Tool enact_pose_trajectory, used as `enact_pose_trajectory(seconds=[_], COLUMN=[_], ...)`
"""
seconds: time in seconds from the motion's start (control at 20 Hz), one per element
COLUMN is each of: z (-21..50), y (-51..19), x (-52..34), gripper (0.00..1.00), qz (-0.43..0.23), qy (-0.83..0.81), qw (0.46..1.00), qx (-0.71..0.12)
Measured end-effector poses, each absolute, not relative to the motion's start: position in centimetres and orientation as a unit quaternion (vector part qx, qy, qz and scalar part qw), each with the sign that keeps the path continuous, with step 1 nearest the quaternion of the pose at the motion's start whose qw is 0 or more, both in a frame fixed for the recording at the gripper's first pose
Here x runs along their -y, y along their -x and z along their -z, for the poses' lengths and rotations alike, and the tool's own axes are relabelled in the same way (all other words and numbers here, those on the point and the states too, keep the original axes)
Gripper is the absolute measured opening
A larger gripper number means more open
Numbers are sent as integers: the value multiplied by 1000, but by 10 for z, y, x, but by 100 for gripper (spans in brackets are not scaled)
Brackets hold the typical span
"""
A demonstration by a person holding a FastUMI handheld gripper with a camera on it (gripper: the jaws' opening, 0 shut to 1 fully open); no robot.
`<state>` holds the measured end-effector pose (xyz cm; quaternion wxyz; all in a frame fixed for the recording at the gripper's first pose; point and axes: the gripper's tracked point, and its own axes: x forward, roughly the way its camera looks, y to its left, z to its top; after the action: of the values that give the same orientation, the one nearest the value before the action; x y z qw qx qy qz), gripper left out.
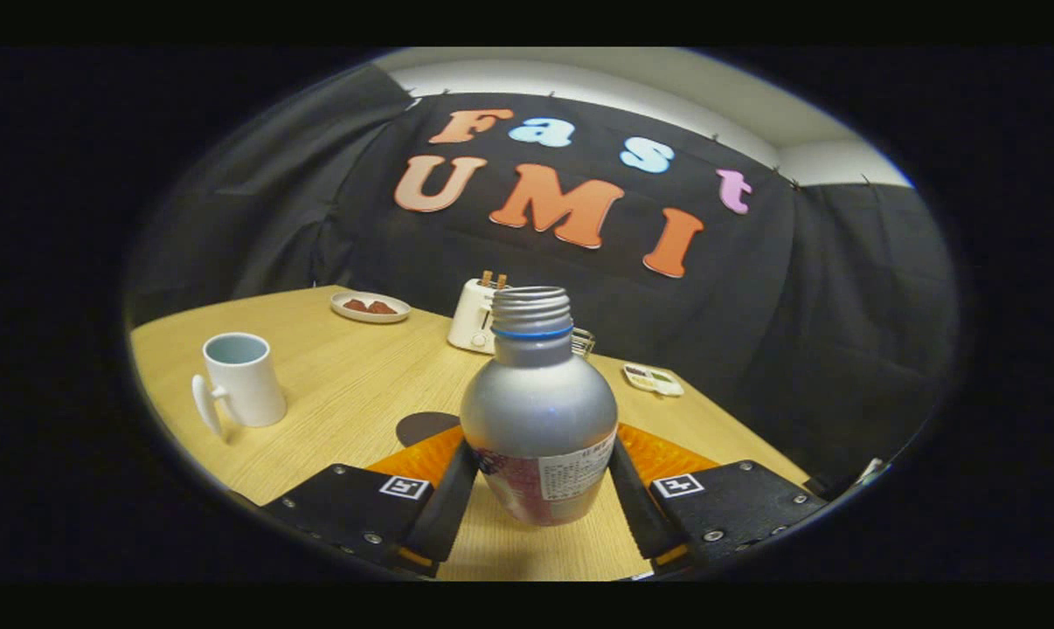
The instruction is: Take the bottle from table, then pour the juice into the cup, finally place the bottle on the coaster
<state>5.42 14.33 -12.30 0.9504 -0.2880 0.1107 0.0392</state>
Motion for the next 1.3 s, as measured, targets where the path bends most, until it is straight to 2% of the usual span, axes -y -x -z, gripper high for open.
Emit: enact_pose_trajectory(seconds=[0.25, 0.8, 1.3], z=[123, 112, 125], y=[-53, -62, -66], x=[-189, -253, -297], gripper=[78, 78, 77], qz=[-80, -97, -134], qy=[384, 590, 673], qw=[915, 802, 727], qx=[-92, -11, 29])
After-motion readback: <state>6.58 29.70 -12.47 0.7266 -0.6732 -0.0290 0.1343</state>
